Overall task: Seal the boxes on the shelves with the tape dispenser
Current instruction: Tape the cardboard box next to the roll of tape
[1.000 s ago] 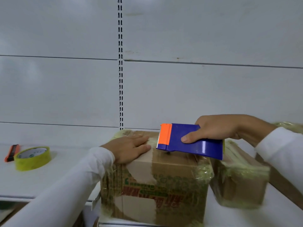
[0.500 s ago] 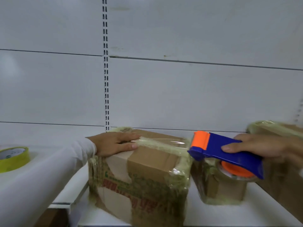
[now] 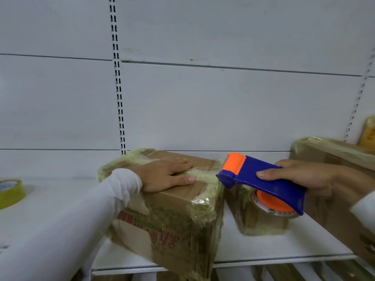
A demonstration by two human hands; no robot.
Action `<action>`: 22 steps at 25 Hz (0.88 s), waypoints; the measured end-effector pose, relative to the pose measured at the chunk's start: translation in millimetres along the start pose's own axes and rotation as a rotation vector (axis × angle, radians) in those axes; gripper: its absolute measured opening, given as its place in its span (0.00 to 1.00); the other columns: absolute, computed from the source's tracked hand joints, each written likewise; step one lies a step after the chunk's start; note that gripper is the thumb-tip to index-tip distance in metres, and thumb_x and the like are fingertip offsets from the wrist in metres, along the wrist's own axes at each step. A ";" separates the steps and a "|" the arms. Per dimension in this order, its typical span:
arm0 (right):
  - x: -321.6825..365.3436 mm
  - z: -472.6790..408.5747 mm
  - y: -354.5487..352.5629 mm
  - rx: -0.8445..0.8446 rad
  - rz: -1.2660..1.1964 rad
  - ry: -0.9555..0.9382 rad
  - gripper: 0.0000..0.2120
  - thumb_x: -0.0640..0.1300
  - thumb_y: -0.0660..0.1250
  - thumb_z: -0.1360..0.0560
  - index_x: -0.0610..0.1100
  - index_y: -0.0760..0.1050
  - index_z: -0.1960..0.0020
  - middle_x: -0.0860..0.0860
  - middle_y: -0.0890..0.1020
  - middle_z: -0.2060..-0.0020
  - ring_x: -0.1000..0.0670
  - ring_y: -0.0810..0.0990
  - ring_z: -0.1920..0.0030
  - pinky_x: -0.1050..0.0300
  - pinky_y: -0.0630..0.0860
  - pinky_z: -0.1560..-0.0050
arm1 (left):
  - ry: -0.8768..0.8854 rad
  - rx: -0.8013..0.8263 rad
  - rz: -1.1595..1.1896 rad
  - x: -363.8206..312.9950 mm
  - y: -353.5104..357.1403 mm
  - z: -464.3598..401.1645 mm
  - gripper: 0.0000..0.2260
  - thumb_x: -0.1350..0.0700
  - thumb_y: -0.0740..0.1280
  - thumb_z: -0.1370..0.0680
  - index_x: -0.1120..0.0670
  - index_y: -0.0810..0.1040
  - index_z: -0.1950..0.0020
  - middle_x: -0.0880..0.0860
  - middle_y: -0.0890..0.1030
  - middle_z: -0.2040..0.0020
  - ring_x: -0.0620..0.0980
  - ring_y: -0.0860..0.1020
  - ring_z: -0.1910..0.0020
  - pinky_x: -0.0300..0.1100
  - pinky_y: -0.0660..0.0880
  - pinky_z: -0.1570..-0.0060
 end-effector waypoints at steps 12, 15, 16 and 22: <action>-41.7 62.3 11.2 0.030 0.103 0.098 0.32 0.65 0.68 0.26 0.34 0.80 0.47 0.35 0.84 0.54 0.42 0.82 0.59 0.55 0.78 0.58 | 0.158 0.013 0.016 4.1 -5.2 -7.7 0.30 0.29 0.52 0.28 0.36 0.61 0.27 0.37 0.56 0.24 0.38 0.54 0.26 0.39 0.47 0.30; -34.0 60.4 27.9 -0.002 0.067 0.076 0.31 0.60 0.66 0.23 0.28 0.77 0.50 0.35 0.83 0.59 0.43 0.81 0.63 0.54 0.77 0.59 | 0.203 -0.195 -0.085 -16.9 -28.5 4.5 0.27 0.32 0.52 0.26 0.36 0.63 0.28 0.38 0.61 0.26 0.41 0.61 0.28 0.40 0.54 0.29; -33.6 61.2 29.6 -0.031 0.059 0.079 0.28 0.59 0.65 0.23 0.30 0.78 0.52 0.37 0.83 0.60 0.44 0.81 0.65 0.54 0.76 0.59 | 0.202 -0.280 -0.080 -28.6 -35.6 10.3 0.27 0.32 0.51 0.26 0.38 0.65 0.29 0.40 0.64 0.27 0.42 0.64 0.29 0.40 0.57 0.30; -36.5 53.6 25.6 -0.140 0.071 0.067 0.22 0.60 0.69 0.28 0.41 0.79 0.53 0.43 0.86 0.59 0.48 0.83 0.63 0.54 0.76 0.55 | 0.143 -0.162 -0.081 -117.5 6.8 12.6 0.22 0.38 0.63 0.28 0.42 0.65 0.36 0.45 0.71 0.33 0.50 0.71 0.36 0.42 0.66 0.42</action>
Point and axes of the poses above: each hand's wrist, its own z-axis away from the middle knuckle, its own y-axis out of the palm, x = y × z, the point moved 10 cm from there along -z, towards the middle knuckle
